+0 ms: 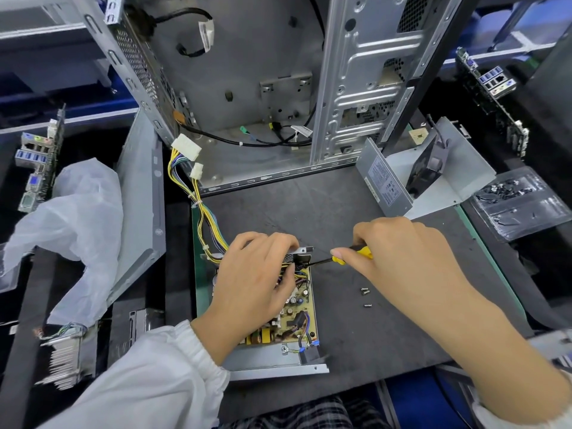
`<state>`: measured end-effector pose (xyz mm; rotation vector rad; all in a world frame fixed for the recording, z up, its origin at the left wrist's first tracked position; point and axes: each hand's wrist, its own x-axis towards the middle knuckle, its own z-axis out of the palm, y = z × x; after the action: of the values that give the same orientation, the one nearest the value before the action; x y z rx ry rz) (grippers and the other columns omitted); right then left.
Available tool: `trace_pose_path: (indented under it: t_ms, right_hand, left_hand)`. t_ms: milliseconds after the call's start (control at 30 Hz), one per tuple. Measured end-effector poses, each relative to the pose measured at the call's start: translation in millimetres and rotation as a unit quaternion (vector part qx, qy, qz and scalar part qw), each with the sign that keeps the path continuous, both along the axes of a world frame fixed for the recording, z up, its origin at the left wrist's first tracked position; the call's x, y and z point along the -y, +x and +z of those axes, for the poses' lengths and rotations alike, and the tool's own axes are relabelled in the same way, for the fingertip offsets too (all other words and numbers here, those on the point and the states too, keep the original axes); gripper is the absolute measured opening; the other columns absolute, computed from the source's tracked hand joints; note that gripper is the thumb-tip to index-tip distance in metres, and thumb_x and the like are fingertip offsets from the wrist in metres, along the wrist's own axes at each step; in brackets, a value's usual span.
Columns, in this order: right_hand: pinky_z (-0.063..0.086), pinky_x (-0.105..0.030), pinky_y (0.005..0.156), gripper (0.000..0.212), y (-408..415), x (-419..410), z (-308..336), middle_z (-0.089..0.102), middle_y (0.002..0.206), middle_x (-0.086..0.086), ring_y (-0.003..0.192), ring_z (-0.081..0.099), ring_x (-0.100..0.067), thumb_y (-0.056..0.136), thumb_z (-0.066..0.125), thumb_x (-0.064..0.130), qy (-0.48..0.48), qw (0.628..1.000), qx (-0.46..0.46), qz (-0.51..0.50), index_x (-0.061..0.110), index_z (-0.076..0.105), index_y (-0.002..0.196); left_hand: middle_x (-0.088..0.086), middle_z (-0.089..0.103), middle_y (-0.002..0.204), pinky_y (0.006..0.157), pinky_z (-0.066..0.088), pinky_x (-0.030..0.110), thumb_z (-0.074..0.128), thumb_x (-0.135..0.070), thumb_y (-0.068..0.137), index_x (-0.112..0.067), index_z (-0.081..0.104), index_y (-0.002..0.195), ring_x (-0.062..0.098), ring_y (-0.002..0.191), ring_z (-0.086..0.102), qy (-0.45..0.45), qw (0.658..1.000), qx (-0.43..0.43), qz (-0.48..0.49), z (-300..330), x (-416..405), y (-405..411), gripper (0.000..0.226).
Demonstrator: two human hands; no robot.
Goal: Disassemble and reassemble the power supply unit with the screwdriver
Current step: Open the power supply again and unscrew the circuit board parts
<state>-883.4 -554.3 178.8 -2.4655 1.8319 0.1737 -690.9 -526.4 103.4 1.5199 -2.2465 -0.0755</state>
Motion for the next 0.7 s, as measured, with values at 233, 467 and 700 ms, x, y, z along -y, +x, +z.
trace_pose_path:
  t_ms: [233,467,700]
  right_hand:
    - [0.019,-0.027,0.047,0.041,3.9,-0.1,2.3,0.044,0.076,0.005,0.066,0.041,-0.021,0.09,0.034,0.065,0.001,1.0,-0.025,0.016,0.026,0.044,0.079]
    - [0.014,-0.027,0.045,0.033,10.5,2.2,13.5,0.04,0.076,0.005,0.063,0.041,-0.024,0.092,0.048,0.05,-0.01,0.997,-0.04,0.07,0.022,0.03,0.091]
    - [0.026,-0.029,0.05,0.016,27.9,20.0,27.8,0.034,0.089,-0.002,0.069,0.045,-0.028,0.092,0.058,0.023,0.066,0.991,0.01,0.113,0.017,0.045,0.098]
  left_hand:
    - [-0.009,0.061,0.082,0.084,0.036,0.029,0.063,-0.021,0.082,-0.019,0.056,0.102,0.016,0.075,0.058,-0.004,1.0,-0.004,-0.004,-0.9,-0.4,0.7,0.021]
    - [-0.008,0.062,0.082,0.082,0.036,0.03,0.062,-0.021,0.083,-0.018,0.056,0.102,0.018,0.075,0.058,0.002,1.0,-0.005,-0.005,0.1,-0.4,1.2,0.02]
    - [-0.007,0.063,0.082,0.081,0.036,0.031,0.063,-0.02,0.082,-0.017,0.058,0.099,0.02,0.076,0.06,0.03,1.0,0.004,-0.001,6.0,-2.3,-0.2,0.018]
